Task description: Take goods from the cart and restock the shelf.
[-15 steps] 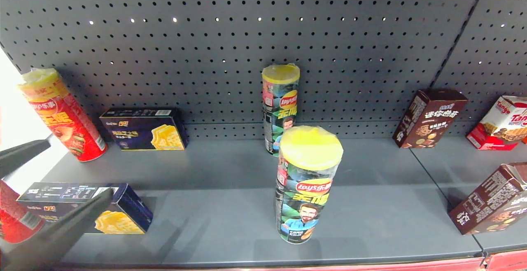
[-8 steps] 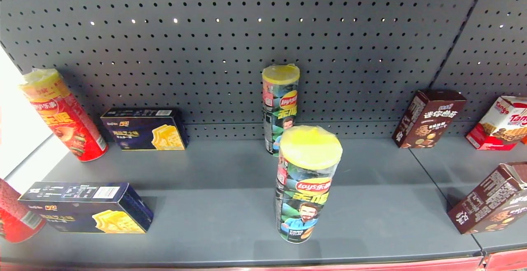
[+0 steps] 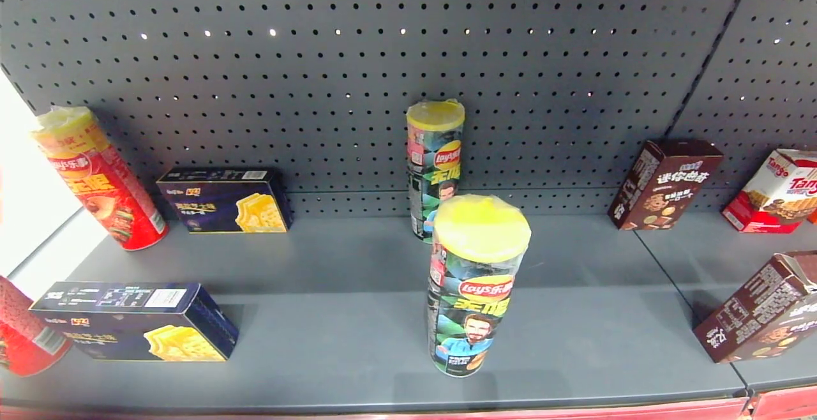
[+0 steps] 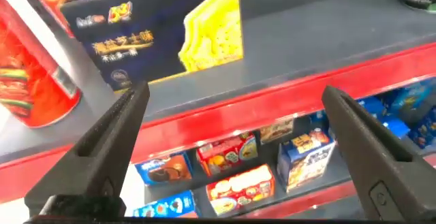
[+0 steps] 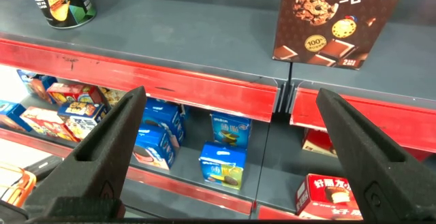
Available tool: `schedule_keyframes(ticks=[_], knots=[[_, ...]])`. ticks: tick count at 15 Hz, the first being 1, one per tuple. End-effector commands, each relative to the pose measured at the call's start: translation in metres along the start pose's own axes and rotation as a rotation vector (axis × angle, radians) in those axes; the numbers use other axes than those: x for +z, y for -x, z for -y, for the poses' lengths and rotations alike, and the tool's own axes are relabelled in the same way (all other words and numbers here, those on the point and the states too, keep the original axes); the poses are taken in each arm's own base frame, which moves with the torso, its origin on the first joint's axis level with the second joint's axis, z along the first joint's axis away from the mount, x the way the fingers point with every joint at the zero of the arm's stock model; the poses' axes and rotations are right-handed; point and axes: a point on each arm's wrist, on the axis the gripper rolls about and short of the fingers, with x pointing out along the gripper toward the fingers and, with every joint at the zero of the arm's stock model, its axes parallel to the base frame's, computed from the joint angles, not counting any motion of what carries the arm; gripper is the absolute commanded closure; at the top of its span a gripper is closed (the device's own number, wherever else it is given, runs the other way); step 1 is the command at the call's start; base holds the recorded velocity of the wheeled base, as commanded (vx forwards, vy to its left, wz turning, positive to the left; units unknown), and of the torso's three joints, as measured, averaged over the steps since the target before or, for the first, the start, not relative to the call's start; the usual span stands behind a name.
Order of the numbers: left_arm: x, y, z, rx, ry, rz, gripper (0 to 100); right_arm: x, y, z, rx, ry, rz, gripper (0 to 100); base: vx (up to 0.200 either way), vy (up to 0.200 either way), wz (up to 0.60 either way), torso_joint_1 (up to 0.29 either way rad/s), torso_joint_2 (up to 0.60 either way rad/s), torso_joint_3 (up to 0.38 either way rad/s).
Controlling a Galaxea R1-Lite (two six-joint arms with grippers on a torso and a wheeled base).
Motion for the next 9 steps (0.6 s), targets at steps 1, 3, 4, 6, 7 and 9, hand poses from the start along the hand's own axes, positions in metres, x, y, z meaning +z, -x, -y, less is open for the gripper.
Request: schedule_keyframes(ticks=[1,3,4,6,7,9], knots=[[0.0000,0.0007,0.0001,0.005,0.000,0.009,0,0.0001,-0.0001,0.0000,0.000,0.001,-0.001,0,0.000,0.000,0.00,0.000,0.00,0.000],[-0.0001,0.0007,0.0002,0.003,0.011,0.008,0,0.0001,-0.0001,0.0000,0.000,0.001,-0.001,0,0.000,0.000,0.00,0.000,0.00,0.000],[0.0000,0.0007,0.0002,0.003,0.029,0.009,0,0.0001,-0.0001,0.0000,0.000,0.001,-0.001,0,0.000,0.000,0.00,0.000,0.00,0.000],[-0.0006,0.0007,0.0001,0.008,0.041,0.003,0,0.0001,-0.0001,0.0000,0.000,0.001,-0.001,0,0.000,0.000,0.00,0.000,0.00,0.000],[-0.0062,0.0010,-0.0018,0.129,-0.006,-0.067,0,0.0001,-0.0001,0.0000,0.000,0.001,-0.001,0,0.000,0.000,0.00,0.000,0.00,0.000],[-0.0072,0.0006,-0.0021,0.146,0.022,-0.085,0,0.0001,-0.0001,0.0000,0.000,0.001,-0.001,0,0.000,0.000,0.00,0.000,0.00,0.000]])
